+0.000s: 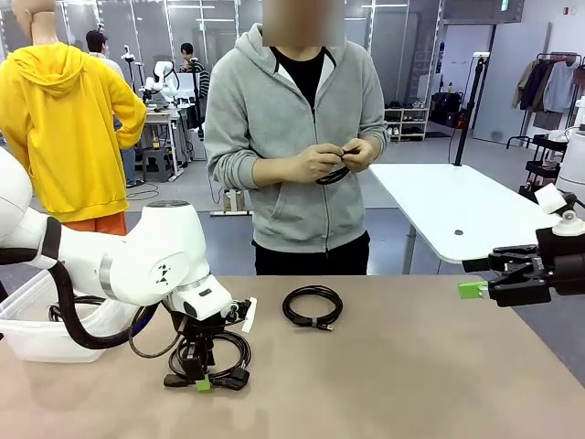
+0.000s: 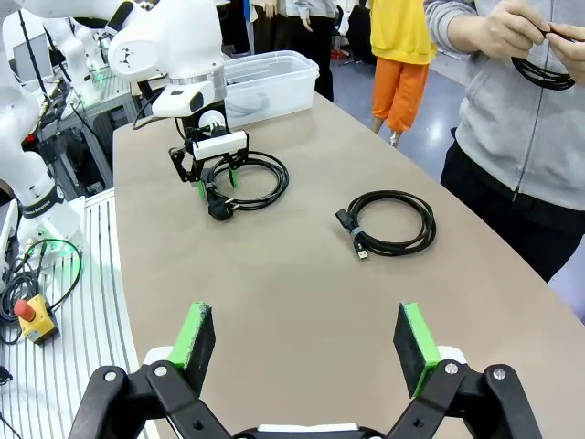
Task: Organize and store the cables.
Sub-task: Place the Power Cable into the Organizing box.
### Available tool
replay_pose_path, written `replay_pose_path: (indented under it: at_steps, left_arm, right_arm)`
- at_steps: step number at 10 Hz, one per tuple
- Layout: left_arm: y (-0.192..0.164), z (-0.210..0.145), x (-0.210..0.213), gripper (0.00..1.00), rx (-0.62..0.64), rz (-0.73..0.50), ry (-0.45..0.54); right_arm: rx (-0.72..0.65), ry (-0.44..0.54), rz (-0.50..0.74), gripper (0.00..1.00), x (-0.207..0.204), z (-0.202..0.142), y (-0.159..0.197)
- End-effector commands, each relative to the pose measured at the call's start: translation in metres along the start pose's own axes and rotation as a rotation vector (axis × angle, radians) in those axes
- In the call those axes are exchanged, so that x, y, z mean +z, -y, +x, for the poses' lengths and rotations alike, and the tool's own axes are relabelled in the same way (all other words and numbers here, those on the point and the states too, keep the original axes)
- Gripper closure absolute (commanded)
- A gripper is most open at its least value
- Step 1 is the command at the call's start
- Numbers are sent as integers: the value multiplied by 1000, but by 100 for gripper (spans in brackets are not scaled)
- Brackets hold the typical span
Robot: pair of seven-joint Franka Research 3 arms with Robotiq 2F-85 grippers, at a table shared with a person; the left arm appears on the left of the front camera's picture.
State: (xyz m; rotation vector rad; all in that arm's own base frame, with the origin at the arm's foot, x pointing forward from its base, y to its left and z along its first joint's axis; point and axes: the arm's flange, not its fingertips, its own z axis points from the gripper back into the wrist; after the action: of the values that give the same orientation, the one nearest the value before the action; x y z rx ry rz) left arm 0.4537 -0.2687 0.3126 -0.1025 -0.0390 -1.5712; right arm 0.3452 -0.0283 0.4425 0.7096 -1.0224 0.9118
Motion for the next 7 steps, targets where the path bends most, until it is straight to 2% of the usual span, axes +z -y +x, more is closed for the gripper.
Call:
replay_pose_path:
  at_steps: [1,2,3,4,6,7]
  left_arm:
    - [-2,3,-5,100,4,-9,-15]
    - [-1,1,-7,100,9,-14,-8]
    - [0,-1,-5,95,15,-1,-11]
    - [1,-4,0,100,22,4,-6]
    - [6,-6,23,100,15,32,19]
    - [8,-7,43,100,-36,7,22]
  right_arm:
    - [-28,13,-6,0,-1,4,-1]
    - [-28,13,-6,0,-1,4,-1]
    - [-28,13,-6,0,-1,4,-1]
    - [-28,13,-6,0,-1,4,-1]
    - [-28,13,-6,0,-1,4,-1]
    - [-28,13,-6,0,-1,4,-1]
